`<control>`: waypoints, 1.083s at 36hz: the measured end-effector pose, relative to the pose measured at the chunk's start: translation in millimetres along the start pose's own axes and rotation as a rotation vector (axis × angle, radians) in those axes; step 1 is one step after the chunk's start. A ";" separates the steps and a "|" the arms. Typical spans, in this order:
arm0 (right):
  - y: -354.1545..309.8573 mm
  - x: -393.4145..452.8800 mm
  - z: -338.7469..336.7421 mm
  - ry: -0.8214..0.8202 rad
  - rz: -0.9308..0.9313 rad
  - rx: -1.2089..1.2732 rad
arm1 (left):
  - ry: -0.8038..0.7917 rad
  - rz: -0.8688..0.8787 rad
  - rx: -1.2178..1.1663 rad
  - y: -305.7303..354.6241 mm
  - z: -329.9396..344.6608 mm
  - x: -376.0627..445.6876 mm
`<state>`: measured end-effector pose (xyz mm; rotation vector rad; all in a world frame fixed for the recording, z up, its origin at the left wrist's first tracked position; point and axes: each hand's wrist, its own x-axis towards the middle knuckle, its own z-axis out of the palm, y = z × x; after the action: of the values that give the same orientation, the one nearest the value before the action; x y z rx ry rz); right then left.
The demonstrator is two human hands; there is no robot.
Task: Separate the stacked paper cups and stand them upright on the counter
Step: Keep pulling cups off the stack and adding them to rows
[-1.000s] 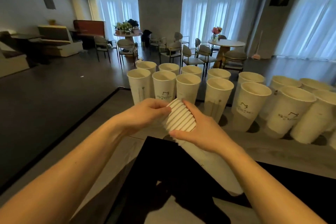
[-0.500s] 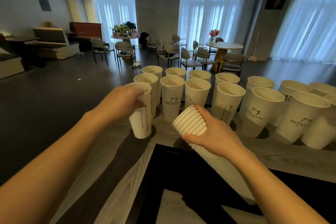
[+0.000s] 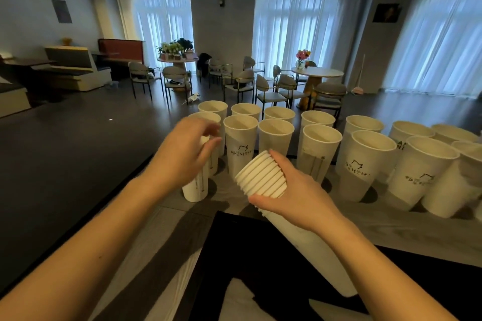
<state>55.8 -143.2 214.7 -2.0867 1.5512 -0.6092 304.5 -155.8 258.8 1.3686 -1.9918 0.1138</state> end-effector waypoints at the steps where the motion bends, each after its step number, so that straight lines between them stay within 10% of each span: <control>1: -1.6 -0.7 -0.5 0.005 -0.008 -0.006 | -0.083 -0.057 -0.172 13.4 2.6 -1.5; 6: -5.5 -5.0 -3.0 0.002 -0.012 -0.021 | -0.518 -0.166 -0.550 46.8 16.5 -7.8; 17: 6.7 -18.2 -9.5 -0.015 -0.058 -0.050 | -0.342 -0.377 -0.645 60.8 17.7 -8.7; 24: 34.5 -17.2 -23.0 0.021 0.085 -0.162 | 0.046 -0.184 -0.245 63.2 -4.8 11.6; 33: 56.7 -15.5 -30.0 0.016 0.203 -0.197 | -0.232 0.097 0.346 36.4 47.0 13.2; 39: 58.3 -18.9 -29.9 0.039 0.211 -0.189 | -0.201 0.120 0.318 21.6 51.2 14.5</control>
<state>-11.1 -142.9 201.7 -2.0160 1.8863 -0.4444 257.9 -180.4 235.7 1.5044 -2.2988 0.3755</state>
